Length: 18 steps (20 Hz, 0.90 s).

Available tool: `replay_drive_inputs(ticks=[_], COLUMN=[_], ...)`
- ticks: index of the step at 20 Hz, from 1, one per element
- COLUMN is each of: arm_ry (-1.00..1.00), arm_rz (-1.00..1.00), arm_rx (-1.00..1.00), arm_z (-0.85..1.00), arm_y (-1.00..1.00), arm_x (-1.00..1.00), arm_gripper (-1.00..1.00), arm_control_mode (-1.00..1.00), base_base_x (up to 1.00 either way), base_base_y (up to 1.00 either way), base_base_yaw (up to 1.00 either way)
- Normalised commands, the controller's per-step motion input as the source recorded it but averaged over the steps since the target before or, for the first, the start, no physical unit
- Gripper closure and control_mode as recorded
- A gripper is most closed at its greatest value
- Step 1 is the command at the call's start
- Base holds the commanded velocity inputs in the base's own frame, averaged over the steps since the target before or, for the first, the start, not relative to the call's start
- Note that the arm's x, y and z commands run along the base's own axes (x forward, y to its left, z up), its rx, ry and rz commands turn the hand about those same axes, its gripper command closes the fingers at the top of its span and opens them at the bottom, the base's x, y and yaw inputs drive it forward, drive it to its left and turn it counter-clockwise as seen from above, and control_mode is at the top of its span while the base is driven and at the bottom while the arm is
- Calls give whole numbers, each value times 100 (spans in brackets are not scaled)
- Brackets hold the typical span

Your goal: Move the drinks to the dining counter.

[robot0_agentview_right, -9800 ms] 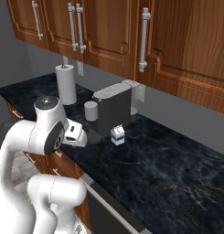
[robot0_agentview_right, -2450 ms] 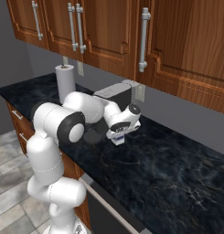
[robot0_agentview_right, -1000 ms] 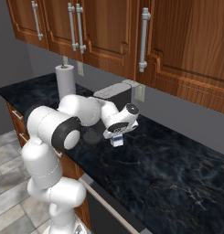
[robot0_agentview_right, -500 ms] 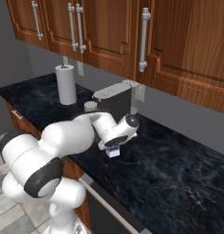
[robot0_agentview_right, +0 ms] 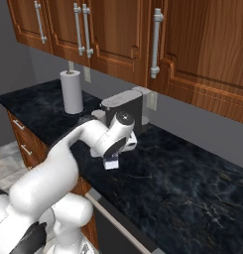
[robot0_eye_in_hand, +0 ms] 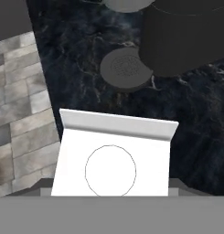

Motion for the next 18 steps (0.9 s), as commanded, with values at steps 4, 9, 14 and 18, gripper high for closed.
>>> replay_drive_inputs(ticks=[4, 9, 14, 18], arm_ry=[14, -6, -17, -15], arm_rz=[-14, -5, 0, 0], arm_rx=[-8, -1, 0, 0], arm_z=[34, 1, 7, 25], arm_y=[67, 59, 68, 57], arm_x=[-21, -52, -43, -21], arm_gripper=[100, 100, 100, 100], arm_control_mode=[-100, -100, -100, -100], base_base_x=[0, 0, 0, 0], base_base_y=[0, 0, 0, 0], base_base_yaw=[0, 0, 0, 0])
